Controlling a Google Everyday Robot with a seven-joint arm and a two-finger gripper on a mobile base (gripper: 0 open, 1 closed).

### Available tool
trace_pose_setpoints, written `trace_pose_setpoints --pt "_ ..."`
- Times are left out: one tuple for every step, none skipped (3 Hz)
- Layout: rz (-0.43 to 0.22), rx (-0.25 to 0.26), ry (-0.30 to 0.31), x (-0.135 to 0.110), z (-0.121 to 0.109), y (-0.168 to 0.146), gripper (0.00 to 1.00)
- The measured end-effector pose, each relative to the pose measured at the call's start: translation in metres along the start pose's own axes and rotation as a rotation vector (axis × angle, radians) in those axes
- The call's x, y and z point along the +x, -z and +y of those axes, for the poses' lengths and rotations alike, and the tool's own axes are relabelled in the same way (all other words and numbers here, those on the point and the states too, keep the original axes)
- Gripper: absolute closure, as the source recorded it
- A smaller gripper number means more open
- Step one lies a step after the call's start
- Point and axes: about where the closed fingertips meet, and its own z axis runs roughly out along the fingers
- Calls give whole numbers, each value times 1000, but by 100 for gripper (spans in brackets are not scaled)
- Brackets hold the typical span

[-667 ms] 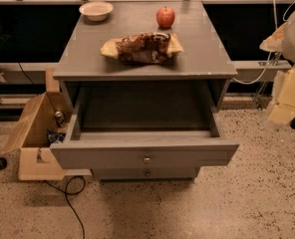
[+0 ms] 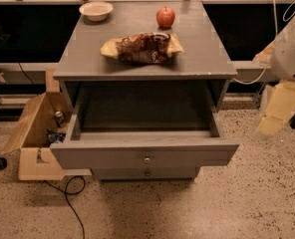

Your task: Close top drawer

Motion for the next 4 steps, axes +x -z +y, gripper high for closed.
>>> trace_pose_setpoints --pt "-24 -54 -40 -1 20 -67 0" --pt "-40 -89 -62 0 35 -108 0" --pt "-40 -89 -61 0 35 -108 0" --pt "-37 -104 39 19 49 -158 0"
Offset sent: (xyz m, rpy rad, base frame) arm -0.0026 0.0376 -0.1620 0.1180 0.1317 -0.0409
